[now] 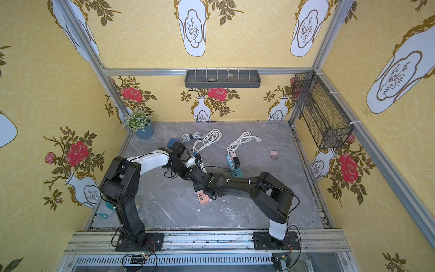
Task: Pull the plug off the socket
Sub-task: Remove the plug from the socket.
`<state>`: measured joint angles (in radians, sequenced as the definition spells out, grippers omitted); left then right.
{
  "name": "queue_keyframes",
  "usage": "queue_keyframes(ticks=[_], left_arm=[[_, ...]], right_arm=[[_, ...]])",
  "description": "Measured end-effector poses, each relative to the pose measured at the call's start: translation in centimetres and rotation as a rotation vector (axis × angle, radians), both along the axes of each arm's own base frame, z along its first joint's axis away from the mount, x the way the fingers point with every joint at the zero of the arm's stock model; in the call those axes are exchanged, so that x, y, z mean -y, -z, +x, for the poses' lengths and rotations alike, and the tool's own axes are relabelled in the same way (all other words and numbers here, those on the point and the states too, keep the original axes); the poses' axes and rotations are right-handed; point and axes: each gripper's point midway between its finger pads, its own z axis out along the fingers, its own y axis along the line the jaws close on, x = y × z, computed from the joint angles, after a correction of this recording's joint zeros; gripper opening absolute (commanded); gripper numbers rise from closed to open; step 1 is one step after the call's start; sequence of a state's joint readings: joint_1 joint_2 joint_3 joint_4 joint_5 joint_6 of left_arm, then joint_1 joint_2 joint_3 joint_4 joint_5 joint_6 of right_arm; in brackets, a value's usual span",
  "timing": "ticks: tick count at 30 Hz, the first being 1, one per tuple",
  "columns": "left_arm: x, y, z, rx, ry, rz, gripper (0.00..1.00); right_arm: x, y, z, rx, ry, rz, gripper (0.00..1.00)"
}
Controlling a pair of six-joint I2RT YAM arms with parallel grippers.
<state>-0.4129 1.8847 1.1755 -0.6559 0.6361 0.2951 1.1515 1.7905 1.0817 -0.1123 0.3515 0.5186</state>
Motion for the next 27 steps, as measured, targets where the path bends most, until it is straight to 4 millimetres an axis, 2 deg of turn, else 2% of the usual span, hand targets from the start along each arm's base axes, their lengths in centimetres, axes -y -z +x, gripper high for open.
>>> queue_keyframes(ticks=[13,21,27], left_arm=[[0.0,0.0,0.0,-0.001,-0.001,0.002,0.00],[-0.1,0.1,0.2,0.008,-0.002,0.007,0.00],[-0.1,0.1,0.2,0.009,-0.002,0.007,0.00]], right_arm=[[-0.4,-0.3,0.5,-0.033,0.003,-0.025,0.00],[-0.9,-1.9,1.1,-0.053,0.031,-0.008,0.00],[-0.5,-1.5,0.9,-0.067,0.037,-0.025,0.00]])
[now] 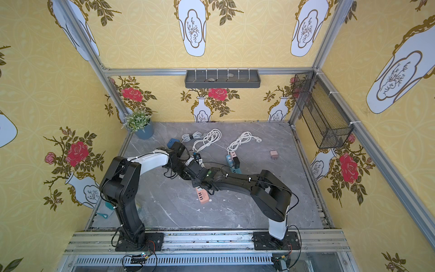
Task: Pull the plug off the socket
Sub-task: Remove the plug from the socket.
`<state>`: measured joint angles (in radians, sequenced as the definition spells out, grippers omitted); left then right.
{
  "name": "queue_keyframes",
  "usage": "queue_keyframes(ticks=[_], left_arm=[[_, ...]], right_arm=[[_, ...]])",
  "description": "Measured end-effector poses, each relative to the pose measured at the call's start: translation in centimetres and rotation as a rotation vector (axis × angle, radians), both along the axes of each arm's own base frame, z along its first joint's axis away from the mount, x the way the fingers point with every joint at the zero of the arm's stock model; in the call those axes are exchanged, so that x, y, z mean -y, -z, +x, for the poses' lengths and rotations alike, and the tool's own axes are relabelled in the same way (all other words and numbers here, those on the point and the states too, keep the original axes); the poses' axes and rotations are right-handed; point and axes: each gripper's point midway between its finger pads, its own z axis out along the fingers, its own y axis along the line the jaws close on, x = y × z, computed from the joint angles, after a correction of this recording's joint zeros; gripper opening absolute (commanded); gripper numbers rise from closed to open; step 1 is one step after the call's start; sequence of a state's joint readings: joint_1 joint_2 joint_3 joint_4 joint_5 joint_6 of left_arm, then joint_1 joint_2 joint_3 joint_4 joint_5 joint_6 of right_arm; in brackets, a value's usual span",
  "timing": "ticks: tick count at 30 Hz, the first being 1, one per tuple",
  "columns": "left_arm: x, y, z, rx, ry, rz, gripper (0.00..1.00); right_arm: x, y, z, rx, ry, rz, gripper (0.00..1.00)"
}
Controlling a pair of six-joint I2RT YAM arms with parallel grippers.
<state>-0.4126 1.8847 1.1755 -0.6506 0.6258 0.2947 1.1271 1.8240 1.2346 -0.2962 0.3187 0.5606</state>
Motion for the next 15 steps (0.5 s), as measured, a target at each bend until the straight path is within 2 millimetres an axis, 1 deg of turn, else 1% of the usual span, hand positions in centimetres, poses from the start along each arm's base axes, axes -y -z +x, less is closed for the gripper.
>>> queue_keyframes(ticks=[3,8,15], left_arm=[[0.0,0.0,0.0,0.001,0.000,0.000,0.00],[0.0,0.0,0.0,0.001,0.000,0.000,0.00],[0.0,0.0,0.0,0.001,0.001,0.000,0.00]], right_arm=[[0.4,0.2,-0.2,-0.007,0.009,0.000,0.00],[0.8,-0.2,-0.4,-0.004,0.012,0.010,0.00],[1.3,-2.0,-1.0,0.014,0.006,0.046,0.00]])
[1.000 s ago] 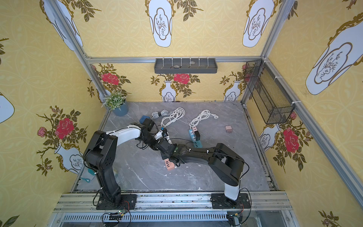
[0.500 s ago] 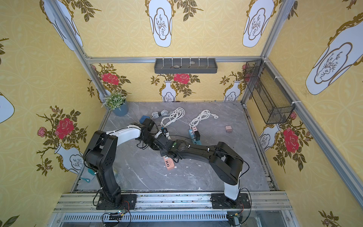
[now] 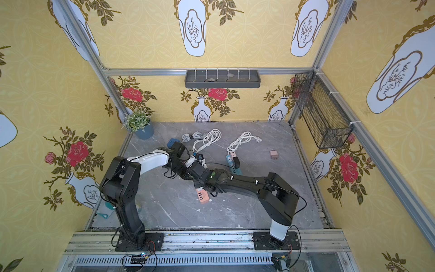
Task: Pull the plug off the socket
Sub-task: Remove the plug from the socket, then place the plug at the center of the board.
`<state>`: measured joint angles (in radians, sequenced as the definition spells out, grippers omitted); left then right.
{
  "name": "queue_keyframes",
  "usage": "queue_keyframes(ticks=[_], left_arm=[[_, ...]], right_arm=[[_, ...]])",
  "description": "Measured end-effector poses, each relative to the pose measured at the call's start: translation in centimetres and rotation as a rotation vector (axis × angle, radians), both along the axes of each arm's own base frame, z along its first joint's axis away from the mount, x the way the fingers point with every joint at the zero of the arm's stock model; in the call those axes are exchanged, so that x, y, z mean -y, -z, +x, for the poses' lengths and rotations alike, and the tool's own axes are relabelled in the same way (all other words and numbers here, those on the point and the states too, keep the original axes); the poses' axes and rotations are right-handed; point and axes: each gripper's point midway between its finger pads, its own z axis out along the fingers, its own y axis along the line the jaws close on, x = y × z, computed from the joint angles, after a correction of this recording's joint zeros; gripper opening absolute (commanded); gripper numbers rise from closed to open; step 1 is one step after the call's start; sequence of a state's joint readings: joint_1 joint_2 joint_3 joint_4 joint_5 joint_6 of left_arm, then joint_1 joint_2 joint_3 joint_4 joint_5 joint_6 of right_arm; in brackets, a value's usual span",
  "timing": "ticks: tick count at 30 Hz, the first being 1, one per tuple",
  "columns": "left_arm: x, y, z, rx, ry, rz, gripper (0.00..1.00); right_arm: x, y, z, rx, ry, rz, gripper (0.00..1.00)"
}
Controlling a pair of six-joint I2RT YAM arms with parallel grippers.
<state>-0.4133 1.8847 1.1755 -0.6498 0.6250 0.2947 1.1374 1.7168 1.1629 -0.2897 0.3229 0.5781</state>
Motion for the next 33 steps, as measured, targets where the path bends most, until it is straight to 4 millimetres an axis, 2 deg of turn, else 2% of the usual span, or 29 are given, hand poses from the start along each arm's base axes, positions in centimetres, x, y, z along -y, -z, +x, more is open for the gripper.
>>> queue_keyframes(ticks=[8,14,19,24,29,33], left_arm=[[0.0,0.0,0.0,0.000,0.000,0.000,0.00],[0.0,0.0,0.0,0.000,0.000,0.000,0.00],[0.0,0.0,0.0,0.000,0.000,0.000,0.00],[0.0,0.0,0.0,0.000,0.000,0.000,0.00],[0.0,0.0,0.0,0.000,0.000,0.000,0.00],[0.0,0.0,0.0,0.000,0.000,0.000,0.00]], right_arm=[[3.0,-2.3,-1.1,-0.004,0.044,0.039,0.00],[7.5,-3.4,0.0,-0.019,0.192,0.013,0.00],[12.6,-4.7,1.8,-0.018,0.356,-0.015,0.00],[19.6,-5.4,3.9,-0.034,0.553,-0.073,0.00],[25.9,-5.1,5.5,-0.074,0.737,-0.161,0.00],[29.9,-4.3,6.2,-0.100,0.834,-0.276,0.00]])
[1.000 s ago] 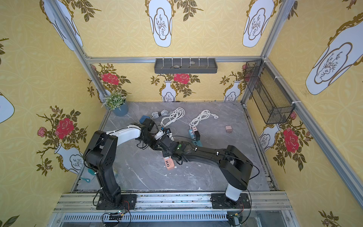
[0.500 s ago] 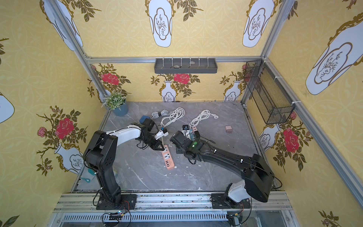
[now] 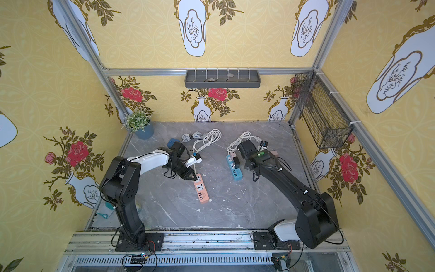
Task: Pull the plug off the socket
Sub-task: Place the plug at the center of the board.
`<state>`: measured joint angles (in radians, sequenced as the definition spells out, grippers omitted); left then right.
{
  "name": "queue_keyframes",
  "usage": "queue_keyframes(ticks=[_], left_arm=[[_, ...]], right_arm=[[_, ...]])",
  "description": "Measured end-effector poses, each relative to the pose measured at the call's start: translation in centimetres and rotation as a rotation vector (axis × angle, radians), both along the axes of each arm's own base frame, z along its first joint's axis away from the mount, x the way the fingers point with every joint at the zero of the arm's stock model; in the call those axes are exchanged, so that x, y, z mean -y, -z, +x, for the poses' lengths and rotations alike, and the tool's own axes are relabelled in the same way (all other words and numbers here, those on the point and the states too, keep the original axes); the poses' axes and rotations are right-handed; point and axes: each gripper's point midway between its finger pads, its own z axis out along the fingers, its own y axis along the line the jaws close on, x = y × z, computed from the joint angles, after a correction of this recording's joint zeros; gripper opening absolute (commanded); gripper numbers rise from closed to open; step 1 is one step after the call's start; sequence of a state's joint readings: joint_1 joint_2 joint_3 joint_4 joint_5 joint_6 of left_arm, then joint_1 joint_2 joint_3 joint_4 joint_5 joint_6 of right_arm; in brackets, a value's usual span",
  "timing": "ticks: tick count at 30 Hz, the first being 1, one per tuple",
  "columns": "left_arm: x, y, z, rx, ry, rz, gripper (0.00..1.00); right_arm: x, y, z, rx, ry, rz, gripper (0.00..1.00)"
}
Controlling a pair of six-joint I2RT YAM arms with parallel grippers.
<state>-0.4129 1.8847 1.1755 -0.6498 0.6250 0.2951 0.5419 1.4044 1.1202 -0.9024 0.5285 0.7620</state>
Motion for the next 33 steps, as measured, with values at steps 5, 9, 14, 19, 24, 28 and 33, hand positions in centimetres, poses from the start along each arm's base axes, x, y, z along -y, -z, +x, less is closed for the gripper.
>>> queue_keyframes(ticks=[5,9,14,19,24,28,33], left_arm=[[0.0,0.0,0.0,0.000,0.000,0.000,0.00],[0.0,0.0,0.0,0.000,0.000,0.000,0.00],[0.0,0.0,0.0,0.000,0.000,0.000,0.00],[0.0,0.0,0.0,0.000,0.001,-0.001,0.00],[0.0,0.0,0.0,0.000,0.001,-0.001,0.00],[0.0,0.0,0.0,0.000,0.001,-0.001,0.00],[0.0,0.0,0.0,0.000,0.001,-0.002,0.00]], right_arm=[[4.0,2.0,0.9,-0.103,0.096,-0.119,0.00],[5.9,3.7,1.3,-0.182,0.129,-0.190,0.00],[7.7,5.5,2.1,-0.253,0.157,-0.250,0.00],[9.4,7.3,3.0,-0.317,0.180,-0.295,0.00],[10.4,8.7,4.4,-0.347,0.180,-0.321,0.03],[11.1,9.9,5.3,-0.361,0.178,-0.338,0.07],[12.1,10.8,6.1,-0.386,0.167,-0.377,0.45]])
